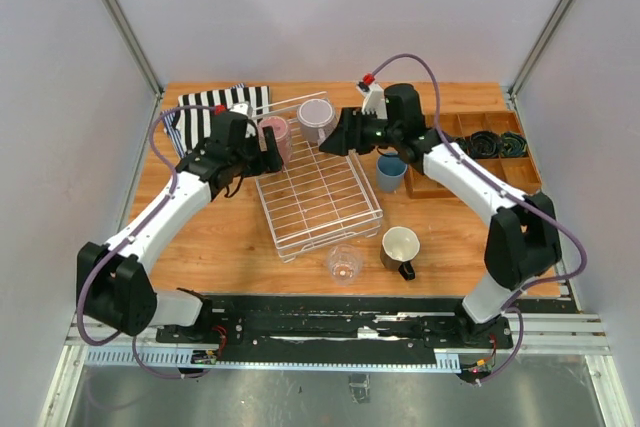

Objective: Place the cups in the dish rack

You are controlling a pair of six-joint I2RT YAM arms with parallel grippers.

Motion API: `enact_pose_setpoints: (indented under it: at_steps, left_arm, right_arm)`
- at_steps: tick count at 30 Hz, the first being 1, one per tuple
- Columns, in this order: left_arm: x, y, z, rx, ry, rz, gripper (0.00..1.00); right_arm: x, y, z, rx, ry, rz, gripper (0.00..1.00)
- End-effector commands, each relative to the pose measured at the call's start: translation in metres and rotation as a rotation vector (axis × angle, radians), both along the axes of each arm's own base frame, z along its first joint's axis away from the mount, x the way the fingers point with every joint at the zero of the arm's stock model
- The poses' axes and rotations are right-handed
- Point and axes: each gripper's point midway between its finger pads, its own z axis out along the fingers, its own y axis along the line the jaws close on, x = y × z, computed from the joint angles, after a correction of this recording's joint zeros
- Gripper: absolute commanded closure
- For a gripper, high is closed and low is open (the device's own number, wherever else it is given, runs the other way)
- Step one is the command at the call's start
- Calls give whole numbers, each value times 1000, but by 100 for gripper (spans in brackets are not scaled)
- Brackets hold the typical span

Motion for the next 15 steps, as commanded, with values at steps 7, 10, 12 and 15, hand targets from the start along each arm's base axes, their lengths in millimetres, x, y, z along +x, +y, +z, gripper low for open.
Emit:
enact_pose_setpoints:
  at_steps: [7,10,12,15]
  left_arm:
    - [24,-22,-3,75,37,-25,24]
    - [32,-22,-8,96,44,-23,31]
    - [36,-22,-13,111,55,-25,34]
    - [40,-22,-22,139,77,-28,34]
  right_arm:
    - [-41,-73,19,-96,19,-93,29]
    - [-44,-85,23,-91,17,-113,29]
    - [-46,-91,24,-89,18,-124,29]
    - [-47,-98,26,-86,18,-137,29]
